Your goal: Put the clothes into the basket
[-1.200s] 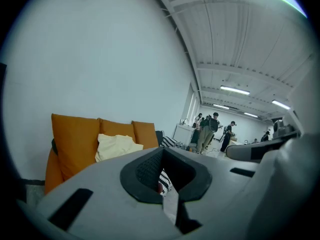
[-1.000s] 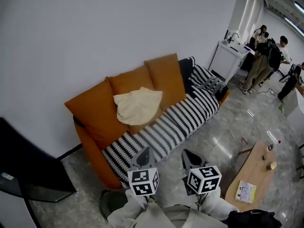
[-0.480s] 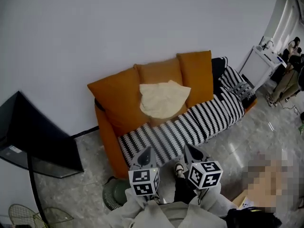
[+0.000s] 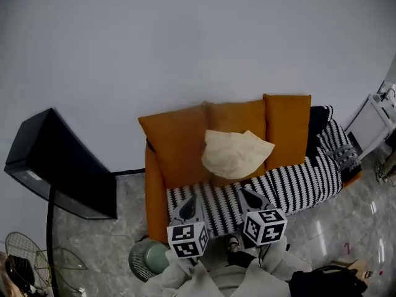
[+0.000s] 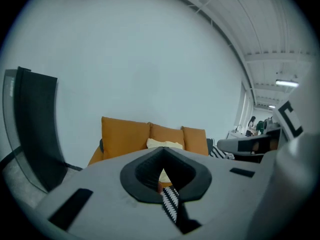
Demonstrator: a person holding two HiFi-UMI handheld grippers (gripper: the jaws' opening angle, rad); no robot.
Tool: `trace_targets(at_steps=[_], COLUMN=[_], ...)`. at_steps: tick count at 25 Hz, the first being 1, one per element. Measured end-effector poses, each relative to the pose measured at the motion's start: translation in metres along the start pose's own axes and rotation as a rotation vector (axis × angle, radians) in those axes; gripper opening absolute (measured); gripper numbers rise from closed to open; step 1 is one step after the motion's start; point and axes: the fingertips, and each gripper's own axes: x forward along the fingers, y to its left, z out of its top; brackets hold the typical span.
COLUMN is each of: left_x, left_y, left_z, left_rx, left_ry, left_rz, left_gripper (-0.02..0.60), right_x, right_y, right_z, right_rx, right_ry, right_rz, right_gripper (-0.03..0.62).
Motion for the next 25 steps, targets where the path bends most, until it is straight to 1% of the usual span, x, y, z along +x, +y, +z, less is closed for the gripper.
trace_targets(at_steps=[4,8,14,19,21,25], left_x=[0.013,0.019,0.019,0.014,0.014,0.021], left_y=[-0.003,-0.001,0.010,0.031,0.036,0.035], left_z=[0.006,0.009,0.007,-0.016,-0.025,-0.042], left_rx=[-0.029,-0.050,-0.074,-0.106,-0.119,-0.118], left_ry=[-0.025,-0.026,-0.035,0.005,0.025,0.067], left_rz=[0.086,0.156,0.226,0.284,0.290,0.284], left_gripper=[0.003,0.003,0.003,0.003,0.003,0.002], right_x=[0.022,0.037,0.063,0.076,0.076,0.075], right_y=[-0.015,-0.020,-0.018,-0.011,-0.013,-0.025], right_z=[0.015,0.029,0.019,0.008,0.003,-0.016], right_rx=[-0.037,-0.071,-0.063,-0.090,-0.096,-0.075], right_ry=[0.027,0.041,0.099,0.111,0.122,0.161], right_rz=[0.071,0.126,0.184,0.188,0.181,0.162], right_gripper=[0.023,0.023,0.023,0.023,0.023,0.023])
